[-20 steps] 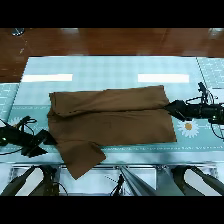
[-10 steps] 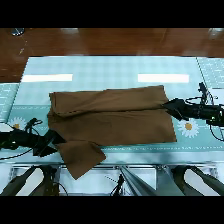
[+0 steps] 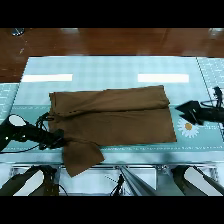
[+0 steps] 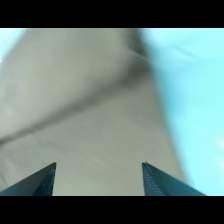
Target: Fold the shirts.
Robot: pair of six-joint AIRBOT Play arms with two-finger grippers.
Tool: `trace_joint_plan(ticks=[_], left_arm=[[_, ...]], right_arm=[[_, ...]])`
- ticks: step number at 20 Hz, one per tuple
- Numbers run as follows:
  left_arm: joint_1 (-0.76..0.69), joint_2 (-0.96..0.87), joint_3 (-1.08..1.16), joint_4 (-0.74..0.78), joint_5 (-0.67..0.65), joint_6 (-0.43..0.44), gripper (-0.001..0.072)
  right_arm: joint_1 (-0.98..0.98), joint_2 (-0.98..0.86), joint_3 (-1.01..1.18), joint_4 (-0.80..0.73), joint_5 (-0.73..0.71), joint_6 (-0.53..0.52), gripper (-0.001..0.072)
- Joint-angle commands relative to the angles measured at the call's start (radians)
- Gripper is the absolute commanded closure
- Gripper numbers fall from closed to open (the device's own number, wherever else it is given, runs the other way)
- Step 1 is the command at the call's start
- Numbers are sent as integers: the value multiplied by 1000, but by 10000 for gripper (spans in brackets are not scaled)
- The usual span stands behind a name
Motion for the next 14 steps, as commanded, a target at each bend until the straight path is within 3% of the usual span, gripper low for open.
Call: trace_joint_plan(ticks=[1, 7, 14], left_arm=[[-8, -4, 61, -10, -17, 11, 689], [-10, -5, 94, -28, -8, 11, 689], [-10, -5, 94, -32, -6, 10, 688]], right_arm=[[-79, 11, -20, -282, 118, 168, 94], [97, -7, -53, -459, 151, 206, 94], [245, -134, -53, -328, 51, 193, 94]])
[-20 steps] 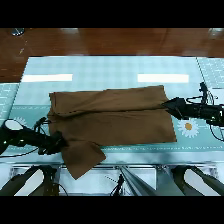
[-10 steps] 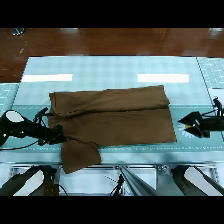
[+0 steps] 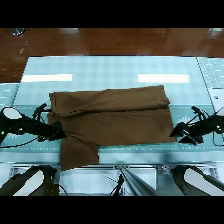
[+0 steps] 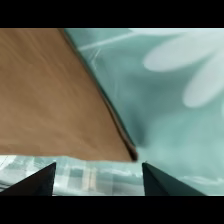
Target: Fold the shirts.
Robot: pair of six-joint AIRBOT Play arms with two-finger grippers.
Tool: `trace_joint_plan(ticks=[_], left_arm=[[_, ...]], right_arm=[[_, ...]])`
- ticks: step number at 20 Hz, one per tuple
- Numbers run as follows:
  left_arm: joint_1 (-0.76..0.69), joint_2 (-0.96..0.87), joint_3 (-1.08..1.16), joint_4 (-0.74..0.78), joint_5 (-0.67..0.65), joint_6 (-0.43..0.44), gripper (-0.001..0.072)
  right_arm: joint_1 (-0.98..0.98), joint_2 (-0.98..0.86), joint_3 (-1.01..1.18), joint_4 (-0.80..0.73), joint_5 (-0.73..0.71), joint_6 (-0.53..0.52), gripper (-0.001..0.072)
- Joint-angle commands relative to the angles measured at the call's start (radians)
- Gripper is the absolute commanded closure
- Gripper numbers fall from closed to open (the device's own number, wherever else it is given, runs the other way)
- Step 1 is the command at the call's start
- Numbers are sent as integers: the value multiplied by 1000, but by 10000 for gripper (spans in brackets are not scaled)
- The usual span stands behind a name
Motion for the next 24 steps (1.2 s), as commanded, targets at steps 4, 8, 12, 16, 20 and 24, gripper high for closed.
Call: trace_joint_plan(ticks=[4, 8, 12, 16, 20, 24], left_arm=[[-9, -2, 2, -2, 0, 5, 688], [-16, -3, 3, -1, -3, 21, 688], [48, -3, 79, -2, -75, 95, 688], [91, -7, 177, -3, -55, 103, 688], [90, -106, 285, -48, -5, 101, 688], [70, -278, 472, -121, -12, 62, 689]], right_arm=[[94, -59, 0, 178, -146, -19, 94], [118, -63, 8, 178, -127, -55, 684], [95, -63, 114, 151, -46, -83, 687], [93, -63, 257, 195, -66, -66, 688], [112, -95, 347, 323, -163, -67, 687], [176, -195, 452, 360, -206, -57, 687]])
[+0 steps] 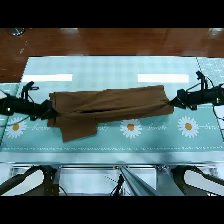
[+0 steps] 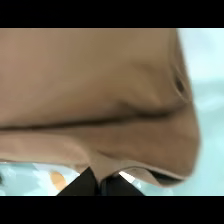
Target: Fold the shirts.
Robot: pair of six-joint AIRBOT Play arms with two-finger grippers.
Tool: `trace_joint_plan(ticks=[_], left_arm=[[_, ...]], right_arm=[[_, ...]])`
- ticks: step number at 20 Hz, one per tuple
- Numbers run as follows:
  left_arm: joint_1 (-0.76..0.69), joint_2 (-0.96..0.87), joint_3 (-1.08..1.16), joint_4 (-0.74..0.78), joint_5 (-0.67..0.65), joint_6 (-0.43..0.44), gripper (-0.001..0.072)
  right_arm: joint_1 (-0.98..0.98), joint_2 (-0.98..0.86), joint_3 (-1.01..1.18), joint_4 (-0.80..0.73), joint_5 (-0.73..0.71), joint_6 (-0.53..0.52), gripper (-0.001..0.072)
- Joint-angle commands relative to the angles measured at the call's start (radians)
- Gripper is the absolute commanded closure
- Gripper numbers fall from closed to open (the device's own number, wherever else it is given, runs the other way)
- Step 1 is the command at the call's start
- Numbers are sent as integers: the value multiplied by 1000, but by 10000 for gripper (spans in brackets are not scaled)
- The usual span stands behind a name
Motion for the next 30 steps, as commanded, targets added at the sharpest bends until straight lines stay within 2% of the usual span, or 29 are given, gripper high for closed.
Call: trace_joint_plan(ticks=[1, 7, 11, 13, 18, 19, 20, 21, 22, 23, 24, 26, 28, 30], left_arm=[[-14, -140, 165, -46, -6, -45, 689], [-22, -357, 455, -45, -61, -99, 689], [-30, -510, 622, -45, -150, -98, 689], [-29, -560, 655, -45, -142, -98, 689], [-26, -594, 660, -46, -29, -98, 689], [-30, -599, 660, -46, -5, -97, 689], [-36, -601, 660, -46, 13, -98, 686], [-41, -601, 660, -47, 26, -96, 645], [-43, -598, 664, -46, 7, -97, 513], [-39, -598, 680, -40, -68, -60, 204], [-30, -598, 701, -6, -139, -13, 2], [8, -589, 748, 119, -256, -44, 2], [70, -527, 739, 174, -245, -120, 2], [121, -433, 684, 192, -168, -167, 2]], right_arm=[[37, -82, 102, 49, -50, 23, 687], [40, -226, 240, 70, -51, 49, 687], [43, -321, 289, 94, -63, 49, 687], [43, -354, 293, 124, -89, 47, 687], [43, -402, 292, 141, -132, 42, 687], [43, -405, 292, 151, -146, 42, 664], [43, -406, 292, 182, -156, 42, 483], [40, -405, 294, 215, -148, 33, 287], [32, -405, 309, 222, -97, 1, 196], [19, -405, 335, 213, -32, -19, 195], [-4, -405, 374, 198, 44, -24, 195], [-64, -402, 454, 164, 171, -23, 195], [-127, -375, 491, 94, 230, -22, 195], [-168, -339, 485, -37, 223, -10, 195]])
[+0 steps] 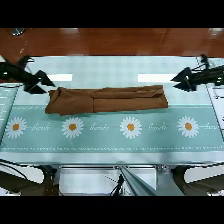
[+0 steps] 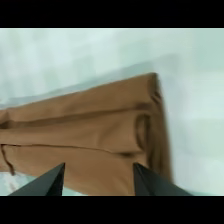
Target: Fold the shirts.
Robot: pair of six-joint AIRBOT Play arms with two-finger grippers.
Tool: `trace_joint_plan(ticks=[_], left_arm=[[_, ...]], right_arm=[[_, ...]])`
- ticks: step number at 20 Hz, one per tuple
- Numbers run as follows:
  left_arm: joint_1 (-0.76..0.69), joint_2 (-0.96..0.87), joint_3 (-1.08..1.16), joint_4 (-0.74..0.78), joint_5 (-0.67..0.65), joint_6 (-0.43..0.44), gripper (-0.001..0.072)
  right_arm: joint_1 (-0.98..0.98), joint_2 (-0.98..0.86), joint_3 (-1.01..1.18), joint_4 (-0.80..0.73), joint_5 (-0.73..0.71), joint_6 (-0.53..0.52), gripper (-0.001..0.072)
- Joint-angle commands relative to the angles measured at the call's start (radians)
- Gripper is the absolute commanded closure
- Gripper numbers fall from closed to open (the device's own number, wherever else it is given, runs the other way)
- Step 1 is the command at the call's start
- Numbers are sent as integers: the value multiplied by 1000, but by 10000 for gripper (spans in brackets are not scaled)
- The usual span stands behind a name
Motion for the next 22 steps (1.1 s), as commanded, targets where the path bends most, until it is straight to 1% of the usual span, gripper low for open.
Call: trace_joint_plan(ticks=[1, 2, 4, 6, 7, 9, 12, 15, 16, 17, 18, 19, 20, 21, 22], left_arm=[[71, 146, -81, 71, 88, -64, 2], [68, 223, -158, 70, 175, -63, 2], [33, 394, -349, 26, 351, -40, 2], [-42, 574, -564, -82, 481, 23, 2], [-86, 635, -643, -114, 508, 48, 2], [-170, 695, -739, -121, 509, 53, 2], [-273, 672, -759, -121, 483, 53, 3], [-352, 618, -758, -145, 486, 57, 4], [-372, 594, -758, -182, 486, 82, 6], [-386, 572, -758, -217, 487, 118, 7], [-392, 548, -752, -253, 485, 149, 15], [-394, 529, -743, -285, 478, 169, 197], [-394, 510, -729, -309, 464, 170, 673], [-402, 498, -717, -337, 462, 197, 691], [-419, 492, -704, -369, 465, 238, 689]], right_arm=[[-68, 43, 15, -190, 57, 15, 195], [-67, 44, -9, -213, 35, 19, 195], [-55, 42, -88, -159, -45, 17, 195], [-23, 25, -154, -91, -110, -7, 195], [-2, 5, -166, -82, -115, -13, 195], [50, -45, -166, -73, -114, -13, 195], [110, -91, -166, -7, -134, -18, 195], [169, -110, -166, -2, -130, -14, 197], [178, -106, -161, -6, -124, -13, 304], [175, -90, -151, -5, -111, -5, 652], [166, -64, -142, -3, -100, -2, 688], [151, -29, -131, -10, -80, -2, 688], [134, 10, -126, -19, -57, -1, 688], [114, 56, -126, -39, -24, -1, 688], [101, 103, -127, -83, 19, -1, 688]])
